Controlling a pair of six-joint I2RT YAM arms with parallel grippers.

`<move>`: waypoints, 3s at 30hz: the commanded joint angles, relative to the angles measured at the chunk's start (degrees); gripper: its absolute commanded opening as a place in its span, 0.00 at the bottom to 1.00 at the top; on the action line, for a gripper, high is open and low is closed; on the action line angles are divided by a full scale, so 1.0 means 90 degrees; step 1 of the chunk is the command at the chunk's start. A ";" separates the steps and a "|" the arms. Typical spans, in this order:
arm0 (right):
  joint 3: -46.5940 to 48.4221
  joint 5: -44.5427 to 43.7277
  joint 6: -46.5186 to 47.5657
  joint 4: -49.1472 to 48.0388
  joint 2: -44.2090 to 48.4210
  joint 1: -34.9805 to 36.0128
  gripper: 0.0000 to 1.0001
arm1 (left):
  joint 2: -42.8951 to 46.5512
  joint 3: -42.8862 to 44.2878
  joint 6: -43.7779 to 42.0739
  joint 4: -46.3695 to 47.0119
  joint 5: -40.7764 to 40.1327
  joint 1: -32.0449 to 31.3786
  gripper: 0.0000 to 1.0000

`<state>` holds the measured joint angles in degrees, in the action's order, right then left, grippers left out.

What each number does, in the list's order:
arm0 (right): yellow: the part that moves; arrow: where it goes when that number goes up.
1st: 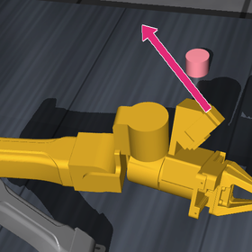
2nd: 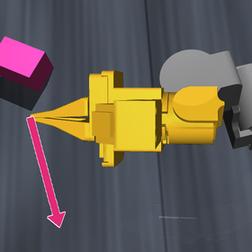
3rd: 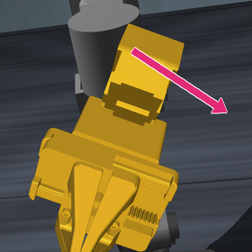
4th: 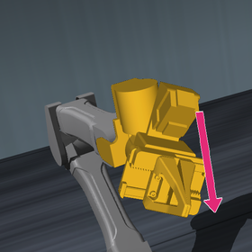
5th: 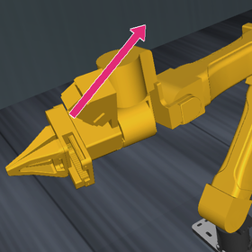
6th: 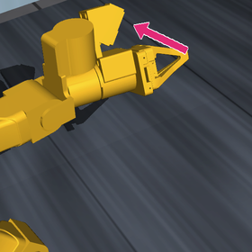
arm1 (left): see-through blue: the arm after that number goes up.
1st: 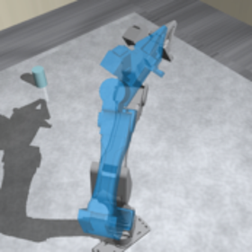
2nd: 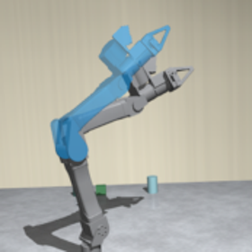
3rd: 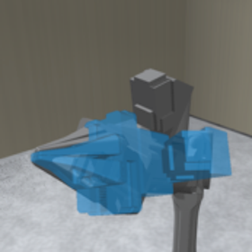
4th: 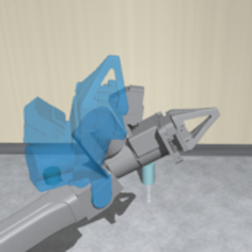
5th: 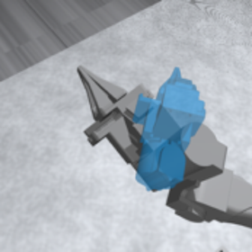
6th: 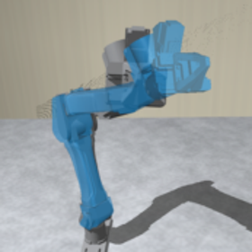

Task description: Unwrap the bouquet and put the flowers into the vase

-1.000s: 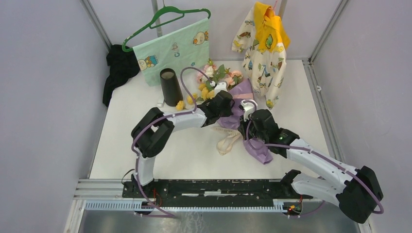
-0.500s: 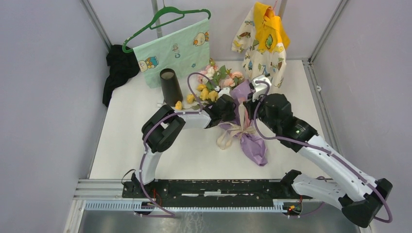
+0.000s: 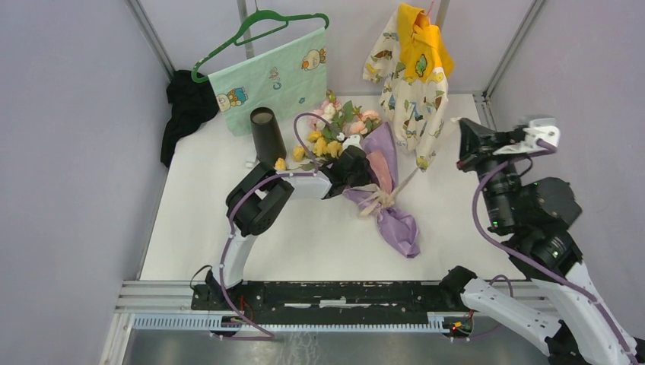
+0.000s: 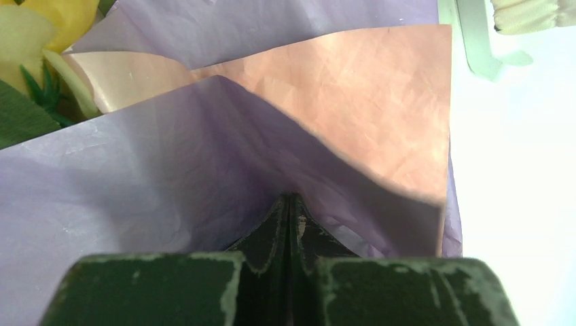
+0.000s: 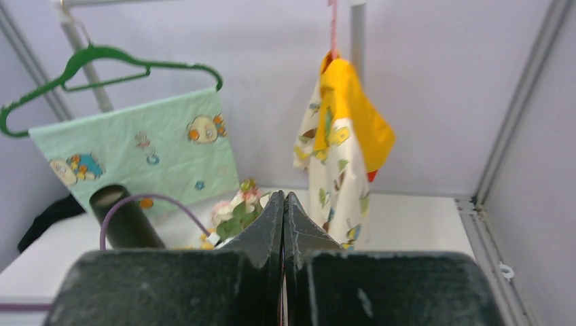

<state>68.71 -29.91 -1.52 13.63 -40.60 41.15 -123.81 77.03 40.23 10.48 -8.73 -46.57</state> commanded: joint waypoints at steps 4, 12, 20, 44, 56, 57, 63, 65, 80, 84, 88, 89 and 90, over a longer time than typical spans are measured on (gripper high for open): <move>0.0126 -0.1286 0.0595 -0.0651 0.0687 0.0013 0.00 | -0.0523 0.0092 0.0061 -0.0439 -0.0070 0.0113 0.05; 0.0025 -0.3220 0.0435 0.0068 0.0789 0.0016 0.07 | 0.0002 0.0072 -0.0088 -0.0809 -0.0408 0.0125 0.05; -0.0247 -0.5199 0.0246 0.1166 -0.0232 0.0013 0.24 | 0.1818 -0.0429 -0.0220 -0.1547 -0.1599 0.0120 0.07; -0.3138 0.2997 -0.0773 0.0081 -0.2463 0.0596 0.64 | 0.5937 -0.1904 -0.0058 -0.3477 -0.3274 0.0078 0.10; -0.3191 0.2038 -0.0552 -0.0161 -0.3245 0.0821 0.12 | 0.5817 -0.2063 0.0120 -0.3440 -0.3046 0.0068 0.09; -0.2985 0.1783 -0.0460 -0.0055 -0.3391 0.0819 0.06 | 0.5806 -0.2072 0.0120 -0.3440 -0.3052 0.0067 0.09; -0.1442 0.0859 0.0111 0.0098 -0.4202 0.0824 0.02 | 0.5898 -0.2199 0.0149 -0.3435 -0.3070 0.0058 0.09; -0.0998 0.0604 0.0320 0.0110 -0.4508 0.0815 0.06 | 0.5922 -0.2233 0.0154 -0.3443 -0.3077 0.0058 0.09; 0.1789 -0.0201 0.0609 -0.0012 -0.6371 -0.0487 0.00 | 0.5632 -0.2412 0.0267 -0.3262 -0.2759 -0.0040 0.09; 0.2708 -0.0377 0.1008 -0.0137 -0.6563 -0.0505 0.10 | 0.5567 -0.2402 0.0262 -0.3214 -0.2780 -0.0048 0.09; 0.3304 -0.0524 0.1194 0.0046 -0.6903 -0.0502 0.49 | 0.5383 -0.2340 0.0239 -0.3181 -0.2629 -0.0055 0.09; 0.3372 -0.0585 0.1185 0.0158 -0.6980 -0.0500 0.54 | 0.5360 -0.2344 0.0224 -0.3144 -0.2533 -0.0065 0.09; 0.3314 -0.0673 0.1171 0.0244 -0.6988 -0.0500 0.57 | 0.5358 -0.2369 0.0178 -0.3054 -0.2422 -0.0079 0.09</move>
<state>96.29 -32.99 7.38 14.06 -100.68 36.29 -74.78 55.24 41.01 -20.60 -32.64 -46.74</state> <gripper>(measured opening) 0.515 0.092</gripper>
